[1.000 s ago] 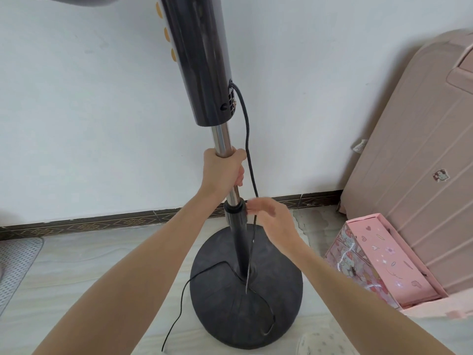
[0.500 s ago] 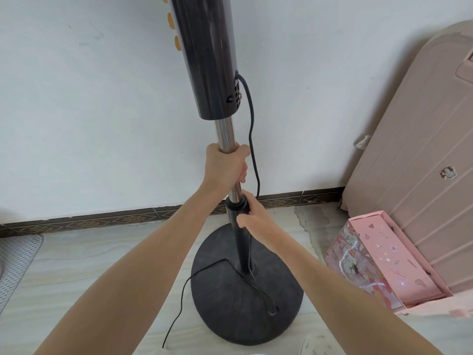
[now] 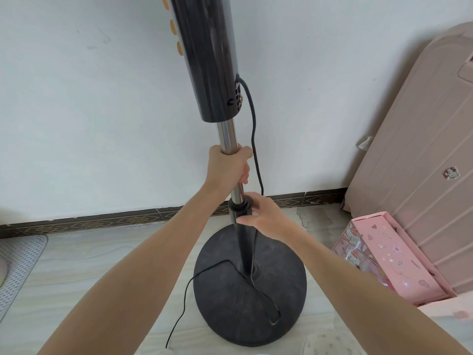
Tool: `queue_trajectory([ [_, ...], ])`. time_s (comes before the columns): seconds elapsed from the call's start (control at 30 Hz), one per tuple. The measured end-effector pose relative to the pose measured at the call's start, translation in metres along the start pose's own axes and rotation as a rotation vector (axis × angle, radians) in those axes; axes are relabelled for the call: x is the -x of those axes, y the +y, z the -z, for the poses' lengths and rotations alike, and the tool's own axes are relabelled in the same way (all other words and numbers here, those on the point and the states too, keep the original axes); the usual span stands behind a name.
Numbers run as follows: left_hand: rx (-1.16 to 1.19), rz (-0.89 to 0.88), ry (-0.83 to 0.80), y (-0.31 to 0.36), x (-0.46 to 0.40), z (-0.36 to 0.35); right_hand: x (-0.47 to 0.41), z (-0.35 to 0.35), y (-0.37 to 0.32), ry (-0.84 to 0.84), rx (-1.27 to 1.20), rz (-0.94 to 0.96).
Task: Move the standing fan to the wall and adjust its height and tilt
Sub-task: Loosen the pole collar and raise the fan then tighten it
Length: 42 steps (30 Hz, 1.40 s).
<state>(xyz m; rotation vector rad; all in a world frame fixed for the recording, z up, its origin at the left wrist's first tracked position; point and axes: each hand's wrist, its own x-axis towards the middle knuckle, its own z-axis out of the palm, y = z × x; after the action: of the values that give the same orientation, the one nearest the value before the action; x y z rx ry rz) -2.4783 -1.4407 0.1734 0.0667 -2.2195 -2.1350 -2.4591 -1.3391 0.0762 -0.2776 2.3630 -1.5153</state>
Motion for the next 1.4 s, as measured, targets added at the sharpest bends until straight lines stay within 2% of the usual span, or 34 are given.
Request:
queue_trajectory([
  [0.07, -0.003, 0.0, 0.001, 0.0, 0.0, 0.0, 0.006, -0.009, 0.0, 0.224, 0.087, -0.026],
  [0.13, -0.007, 0.002, -0.009, -0.001, 0.0, 0.001, 0.01, -0.018, 0.003, 0.328, 0.097, 0.0],
  [0.17, -0.008, 0.002, -0.01, -0.001, 0.0, 0.002, 0.008, -0.019, 0.005, 0.294, 0.08, 0.019],
  [0.27, -0.005, 0.007, -0.017, -0.001, 0.0, 0.002, 0.002, -0.006, 0.004, 0.014, -0.005, 0.064],
  [0.3, -0.003, 0.007, -0.013, -0.001, 0.0, 0.001, 0.0, -0.003, 0.004, -0.014, 0.0, 0.061],
  [0.33, -0.003, 0.006, -0.004, -0.001, 0.0, 0.0, -0.001, -0.003, 0.002, 0.021, 0.026, 0.054],
  [0.43, -0.019, -0.007, 0.019, 0.0, 0.001, -0.002, 0.0, -0.02, 0.0, 0.327, 0.154, 0.022],
  [0.47, -0.024, -0.009, 0.016, 0.0, 0.001, -0.002, 0.002, -0.025, 0.002, 0.386, 0.116, 0.033],
  [0.5, -0.028, -0.008, 0.009, 0.0, 0.001, -0.002, 0.001, -0.028, 0.005, 0.381, 0.035, 0.042],
  [0.57, -0.03, 0.0, -0.003, 0.0, 0.0, 0.0, 0.003, -0.023, 0.009, 0.189, -0.126, 0.051],
  [0.63, -0.03, 0.002, -0.004, -0.001, -0.002, 0.0, 0.005, -0.013, 0.012, 0.027, -0.14, 0.061],
  [0.67, -0.033, 0.001, 0.0, -0.001, -0.001, 0.0, 0.006, -0.011, 0.013, 0.041, -0.128, 0.057],
  [0.83, -0.06, -0.004, 0.066, 0.001, 0.001, -0.004, 0.003, -0.03, 0.012, 0.355, -0.051, 0.037],
  [0.9, -0.059, 0.0, 0.058, 0.001, 0.001, -0.003, 0.001, -0.03, 0.012, 0.311, -0.075, 0.06],
  [1.0, -0.062, 0.004, 0.032, 0.0, 0.0, 0.0, -0.001, -0.017, 0.008, 0.054, -0.076, 0.066],
  [1.03, -0.066, 0.001, 0.035, 0.0, 0.0, 0.001, -0.003, -0.015, 0.007, 0.033, -0.051, 0.067],
  [1.23, -0.068, -0.026, 0.199, 0.0, 0.002, -0.003, -0.004, -0.033, 0.007, 0.262, 0.009, 0.076],
  [1.33, -0.08, -0.023, 0.243, -0.001, 0.001, -0.001, -0.008, -0.036, 0.009, 0.271, -0.014, 0.072],
  [1.4, -0.119, -0.046, 0.217, -0.002, 0.0, 0.004, -0.01, -0.035, 0.012, 0.216, -0.109, 0.067],
])
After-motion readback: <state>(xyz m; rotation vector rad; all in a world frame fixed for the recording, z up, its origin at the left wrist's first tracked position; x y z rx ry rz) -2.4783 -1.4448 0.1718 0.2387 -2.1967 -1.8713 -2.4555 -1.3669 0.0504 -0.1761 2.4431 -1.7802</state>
